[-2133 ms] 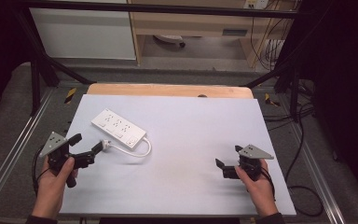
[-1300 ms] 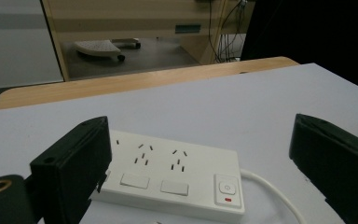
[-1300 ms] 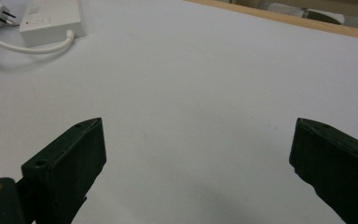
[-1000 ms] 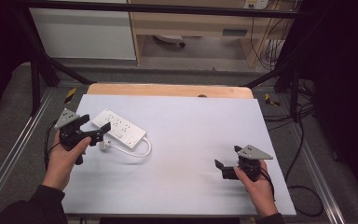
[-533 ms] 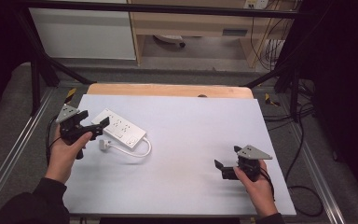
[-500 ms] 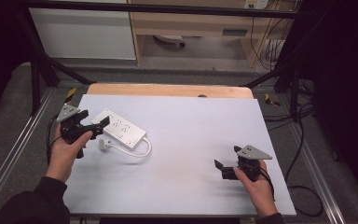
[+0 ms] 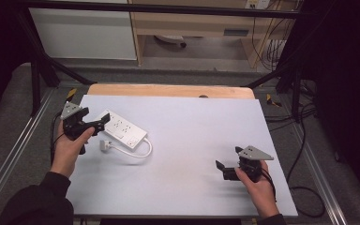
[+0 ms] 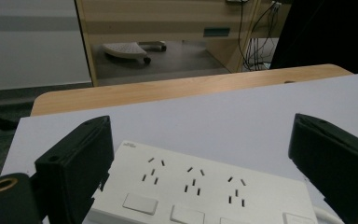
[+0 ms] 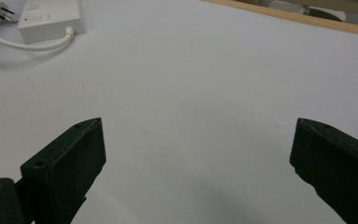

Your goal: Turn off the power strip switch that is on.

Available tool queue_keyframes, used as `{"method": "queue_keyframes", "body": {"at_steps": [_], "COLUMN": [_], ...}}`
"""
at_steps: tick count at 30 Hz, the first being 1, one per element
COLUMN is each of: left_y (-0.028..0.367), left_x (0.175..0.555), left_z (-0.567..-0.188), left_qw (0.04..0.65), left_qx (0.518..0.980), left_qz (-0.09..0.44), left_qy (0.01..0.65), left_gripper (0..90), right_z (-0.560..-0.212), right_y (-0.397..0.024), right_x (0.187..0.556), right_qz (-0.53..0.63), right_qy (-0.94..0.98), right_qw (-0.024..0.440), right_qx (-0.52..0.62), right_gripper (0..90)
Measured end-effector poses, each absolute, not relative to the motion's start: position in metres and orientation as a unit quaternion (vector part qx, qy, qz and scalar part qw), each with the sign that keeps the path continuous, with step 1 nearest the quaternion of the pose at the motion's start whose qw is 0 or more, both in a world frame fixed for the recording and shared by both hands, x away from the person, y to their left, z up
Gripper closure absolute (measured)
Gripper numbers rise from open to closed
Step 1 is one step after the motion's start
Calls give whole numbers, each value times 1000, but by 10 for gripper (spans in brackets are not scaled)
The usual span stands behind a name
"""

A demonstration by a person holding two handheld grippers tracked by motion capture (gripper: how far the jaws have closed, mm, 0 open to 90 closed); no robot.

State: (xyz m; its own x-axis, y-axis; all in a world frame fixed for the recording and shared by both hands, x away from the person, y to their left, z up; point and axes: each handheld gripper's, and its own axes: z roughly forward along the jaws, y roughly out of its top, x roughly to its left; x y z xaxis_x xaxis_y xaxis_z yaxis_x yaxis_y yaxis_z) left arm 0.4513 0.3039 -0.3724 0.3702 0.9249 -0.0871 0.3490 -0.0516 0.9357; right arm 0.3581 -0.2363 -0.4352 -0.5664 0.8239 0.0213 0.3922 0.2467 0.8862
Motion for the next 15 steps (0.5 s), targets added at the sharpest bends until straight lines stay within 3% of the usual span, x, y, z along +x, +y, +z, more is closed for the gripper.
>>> {"method": "queue_keyframes", "body": {"at_steps": [15], "left_y": [304], "left_x": [464], "left_z": [-384], "left_qw": [474], "left_qx": [676], "left_qz": [277], "left_qy": [492], "left_gripper": [81], "right_z": [-436], "right_y": [-236], "right_x": [360], "right_qz": [463], "right_qy": [753], "right_qw": [231], "right_qx": [407], "right_gripper": [39]}}
